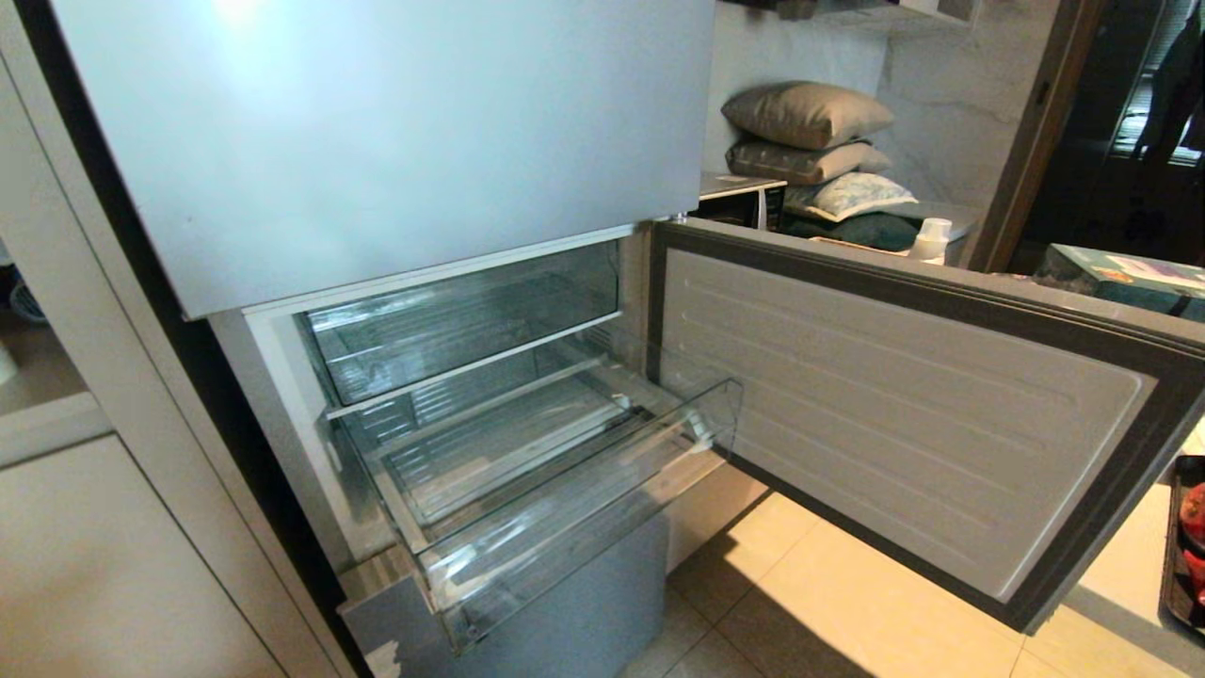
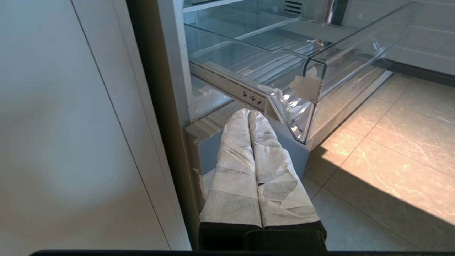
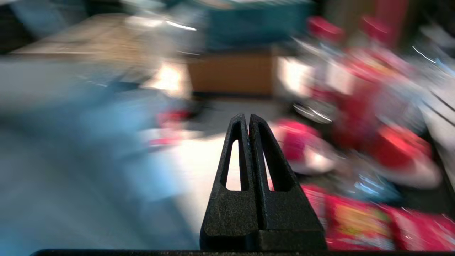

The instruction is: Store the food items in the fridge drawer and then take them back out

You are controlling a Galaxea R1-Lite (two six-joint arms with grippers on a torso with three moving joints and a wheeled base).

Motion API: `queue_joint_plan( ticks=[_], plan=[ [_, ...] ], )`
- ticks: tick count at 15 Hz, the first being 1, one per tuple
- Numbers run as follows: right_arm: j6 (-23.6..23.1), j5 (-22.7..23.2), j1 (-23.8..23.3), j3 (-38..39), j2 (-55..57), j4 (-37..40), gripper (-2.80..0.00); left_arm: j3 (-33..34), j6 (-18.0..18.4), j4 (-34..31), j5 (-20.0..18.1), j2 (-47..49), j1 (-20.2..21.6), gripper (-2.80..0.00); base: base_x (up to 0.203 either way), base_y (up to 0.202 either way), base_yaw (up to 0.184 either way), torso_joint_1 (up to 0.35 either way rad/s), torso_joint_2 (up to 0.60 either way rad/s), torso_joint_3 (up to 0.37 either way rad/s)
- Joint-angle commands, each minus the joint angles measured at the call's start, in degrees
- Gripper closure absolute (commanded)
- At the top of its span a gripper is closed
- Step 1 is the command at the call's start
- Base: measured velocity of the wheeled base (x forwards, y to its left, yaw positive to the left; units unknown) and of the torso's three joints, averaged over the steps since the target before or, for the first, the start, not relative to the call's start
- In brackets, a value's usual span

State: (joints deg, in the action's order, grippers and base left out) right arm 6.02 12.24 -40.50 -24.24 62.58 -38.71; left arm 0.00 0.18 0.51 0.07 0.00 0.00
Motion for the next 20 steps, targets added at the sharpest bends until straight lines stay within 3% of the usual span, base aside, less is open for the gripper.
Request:
queue_joint_plan(
  ticks=[1,4,7,10,14,20],
  plan=[
    [-1.85,-2.60,16.60,5.61,-17.68,2.25,0.00,0.09,-0.01,0.02,0.01,0.01,0.00,0.00,0.000,0.000,0.000,0.000,0.00,0.000],
    [-5.56,-6.66,33.70,12.53,-33.47,12.06,0.00,0.09,-0.01,0.02,0.01,0.08,0.00,0.00,0.000,0.000,0.000,0.000,0.00,0.000],
    [-7.31,-8.39,40.03,21.03,-47.25,23.11,0.00,0.09,-0.01,0.02,0.01,0.09,0.00,0.00,0.000,0.000,0.000,0.000,0.00,0.000],
    [-7.53,-8.84,40.95,23.82,-56.63,33.81,0.00,0.09,-0.01,0.02,0.01,0.09,0.00,0.00,0.000,0.000,0.000,0.000,0.00,0.000],
    [-9.95,-12.62,40.70,24.24,-62.59,38.61,0.00,0.09,-0.01,0.02,0.01,0.09,0.00,0.00,0.000,0.000,0.000,0.000,0.00,0.000],
    [-8.98,-12.95,40.70,24.24,-62.50,39.33,0.00,0.09,-0.01,0.02,0.01,0.09,0.00,0.00,0.000,0.000,0.000,0.000,0.00,0.000]
  ],
)
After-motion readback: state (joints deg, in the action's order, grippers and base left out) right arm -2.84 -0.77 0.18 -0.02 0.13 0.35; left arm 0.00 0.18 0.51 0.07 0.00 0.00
